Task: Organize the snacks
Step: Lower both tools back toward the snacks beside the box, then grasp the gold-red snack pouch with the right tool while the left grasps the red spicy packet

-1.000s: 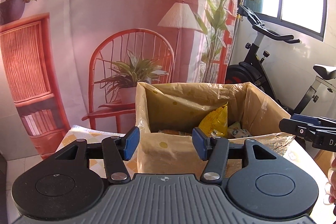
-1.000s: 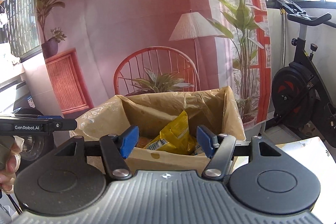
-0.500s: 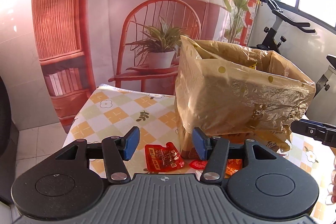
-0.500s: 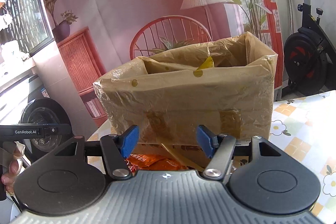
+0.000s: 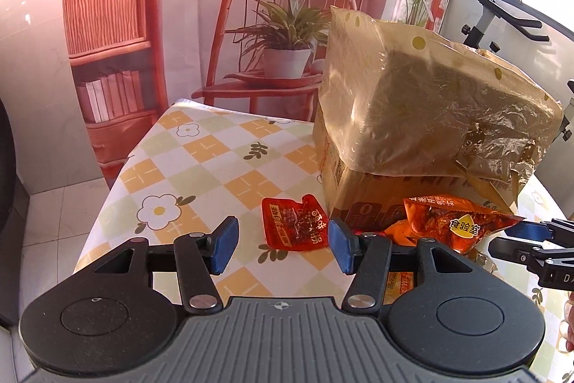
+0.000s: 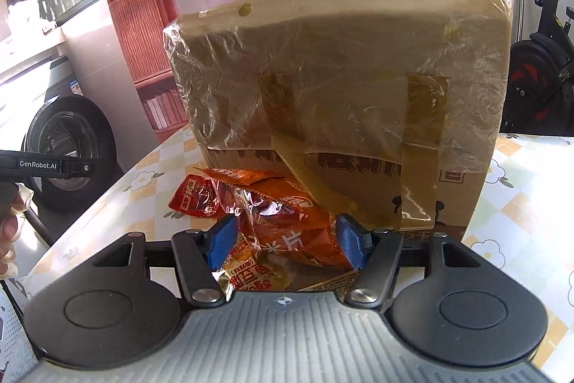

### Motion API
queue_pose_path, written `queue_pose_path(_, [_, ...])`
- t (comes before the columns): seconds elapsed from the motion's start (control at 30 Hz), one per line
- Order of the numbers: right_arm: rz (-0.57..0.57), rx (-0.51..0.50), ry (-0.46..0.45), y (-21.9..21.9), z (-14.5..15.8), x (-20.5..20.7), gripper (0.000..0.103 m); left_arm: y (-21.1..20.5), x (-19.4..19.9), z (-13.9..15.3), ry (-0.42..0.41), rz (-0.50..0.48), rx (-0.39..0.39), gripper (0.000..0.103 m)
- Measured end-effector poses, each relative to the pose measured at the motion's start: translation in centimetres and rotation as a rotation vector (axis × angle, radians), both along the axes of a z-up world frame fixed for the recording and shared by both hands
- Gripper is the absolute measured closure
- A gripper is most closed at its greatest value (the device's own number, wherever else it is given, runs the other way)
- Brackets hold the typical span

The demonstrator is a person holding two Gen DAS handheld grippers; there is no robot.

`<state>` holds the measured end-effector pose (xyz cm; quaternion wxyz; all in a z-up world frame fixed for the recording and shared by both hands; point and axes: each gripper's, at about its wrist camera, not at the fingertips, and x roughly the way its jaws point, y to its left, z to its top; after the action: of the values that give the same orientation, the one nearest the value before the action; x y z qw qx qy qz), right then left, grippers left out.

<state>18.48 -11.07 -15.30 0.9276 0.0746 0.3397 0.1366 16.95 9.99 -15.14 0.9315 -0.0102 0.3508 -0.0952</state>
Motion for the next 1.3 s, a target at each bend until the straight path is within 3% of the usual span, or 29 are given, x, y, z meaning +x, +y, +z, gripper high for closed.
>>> queue_pose_path(0.3, [0.168, -0.068, 0.061, 4.1, -2.6, -0.1, 0.040, 0.1, 0.3, -1.9, 0.034, -0.023, -0.012, 0.045])
queue_pose_path(0.47, [0.215, -0.118, 0.102, 5.9, -4.1, 2.0, 0.042, 0.1, 0.3, -2.3, 0.037, -0.032, -0.010, 0.045])
queue_pose_path(0.63, [0.266, -0.178, 0.128, 6.8, -5.6, 4.0, 0.027, 0.1, 0.4, -2.4, 0.036, -0.037, -0.014, 0.045])
queue_pose_path(0.77, [0.292, -0.216, 0.117, 7.5, -5.9, 4.0, 0.026, -0.1, 0.6, -2.7, 0.043, -0.043, -0.010, 0.045])
queue_pose_path(0.9, [0.276, -0.246, 0.094, 7.3, -5.8, 3.5, 0.047, -0.3, 0.7, -3.1, 0.049, -0.051, -0.005, 0.045])
queue_pose_path(1.07, [0.278, -0.259, 0.086, 7.1, -5.5, 2.8, 0.053, -0.4, 0.8, -3.2, 0.049, -0.056, 0.000, 0.045])
queue_pose_path(1.3, [0.182, -0.150, 0.080, 4.4, -4.6, 0.7, 0.060, 0.3, 2.1, -4.3, 0.069, -0.026, 0.003, 0.045])
